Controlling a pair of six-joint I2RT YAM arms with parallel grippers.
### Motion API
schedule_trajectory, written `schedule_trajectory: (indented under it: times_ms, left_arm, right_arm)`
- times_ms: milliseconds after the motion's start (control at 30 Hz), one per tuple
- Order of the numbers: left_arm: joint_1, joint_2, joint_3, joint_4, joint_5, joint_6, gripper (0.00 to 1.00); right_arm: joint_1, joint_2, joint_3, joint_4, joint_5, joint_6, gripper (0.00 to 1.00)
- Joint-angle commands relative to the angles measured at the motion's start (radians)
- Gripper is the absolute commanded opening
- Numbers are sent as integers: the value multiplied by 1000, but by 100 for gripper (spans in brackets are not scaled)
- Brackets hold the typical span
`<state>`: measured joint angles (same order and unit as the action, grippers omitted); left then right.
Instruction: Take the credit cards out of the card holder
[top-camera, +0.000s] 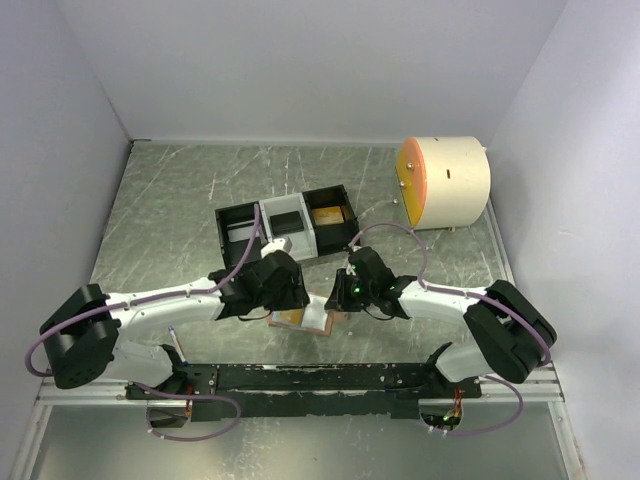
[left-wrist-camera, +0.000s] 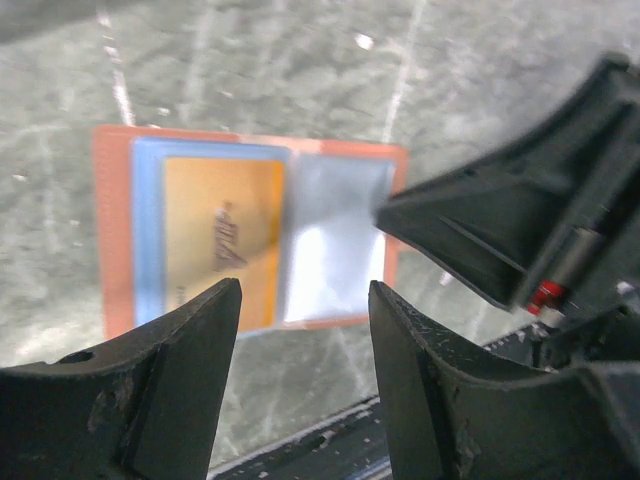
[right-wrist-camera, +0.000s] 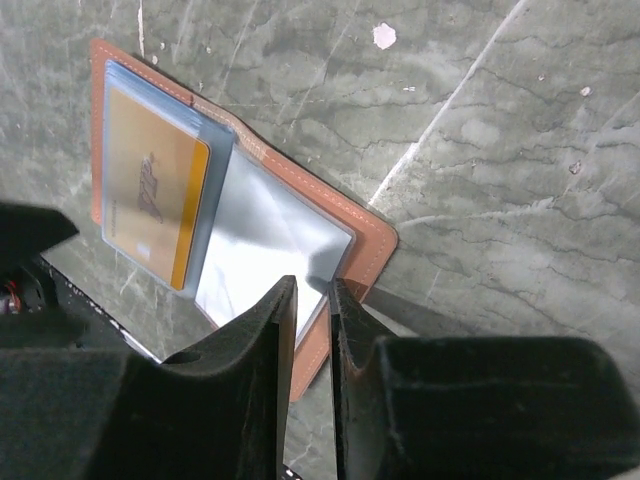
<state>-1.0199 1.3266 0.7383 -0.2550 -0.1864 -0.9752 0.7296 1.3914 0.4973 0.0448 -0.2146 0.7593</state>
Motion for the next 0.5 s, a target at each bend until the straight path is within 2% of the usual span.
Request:
schedule_trajectory:
  times_ms: [0, 300, 467]
  left_arm:
    - [50, 24, 8, -47, -18, 48, 66]
    - [73, 107, -58, 12, 6, 18, 59]
    - [73, 94, -101, 21, 20, -3, 56]
  right_arm:
    - [3, 4, 27, 0, -14, -19, 20]
    - [4, 21, 69, -10, -77, -42, 21]
    - [4, 23, 98, -18, -100, -44, 22]
